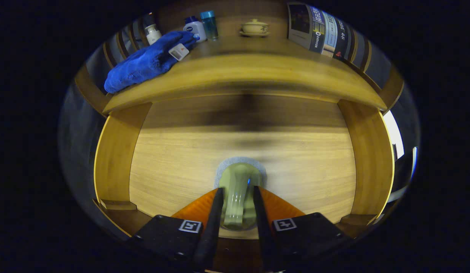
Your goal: Pull open the drawer, take out the items inside it, and place them on the countertop above the cabinet.
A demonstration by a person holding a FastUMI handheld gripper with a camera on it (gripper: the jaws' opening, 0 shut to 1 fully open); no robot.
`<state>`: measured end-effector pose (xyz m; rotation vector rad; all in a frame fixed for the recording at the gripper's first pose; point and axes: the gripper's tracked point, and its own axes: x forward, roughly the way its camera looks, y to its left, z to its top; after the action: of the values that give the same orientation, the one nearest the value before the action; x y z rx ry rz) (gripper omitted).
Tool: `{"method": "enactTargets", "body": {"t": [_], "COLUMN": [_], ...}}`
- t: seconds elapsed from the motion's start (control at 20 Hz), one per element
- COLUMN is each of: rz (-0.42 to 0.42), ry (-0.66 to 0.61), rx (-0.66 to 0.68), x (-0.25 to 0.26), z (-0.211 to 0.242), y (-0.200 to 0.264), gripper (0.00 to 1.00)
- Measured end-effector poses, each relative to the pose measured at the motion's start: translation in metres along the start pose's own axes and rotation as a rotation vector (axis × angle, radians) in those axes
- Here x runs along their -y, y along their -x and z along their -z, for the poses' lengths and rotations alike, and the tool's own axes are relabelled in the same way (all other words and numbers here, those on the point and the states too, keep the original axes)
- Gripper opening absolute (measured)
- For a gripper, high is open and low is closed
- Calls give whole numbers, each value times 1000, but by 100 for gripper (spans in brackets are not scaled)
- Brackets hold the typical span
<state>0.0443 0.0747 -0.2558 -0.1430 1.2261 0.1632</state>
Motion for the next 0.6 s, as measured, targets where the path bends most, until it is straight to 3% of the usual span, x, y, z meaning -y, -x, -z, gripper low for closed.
{"method": "enactTargets", "body": {"t": [0.1, 0.15, 0.6], "rz": [0, -10, 1], "ry": [-18, -25, 40], "rx": [7, 7, 82], "x": [1, 0, -3], "z": [-4, -2, -38], "y": [7, 11, 103], "gripper": [30, 23, 23]}}
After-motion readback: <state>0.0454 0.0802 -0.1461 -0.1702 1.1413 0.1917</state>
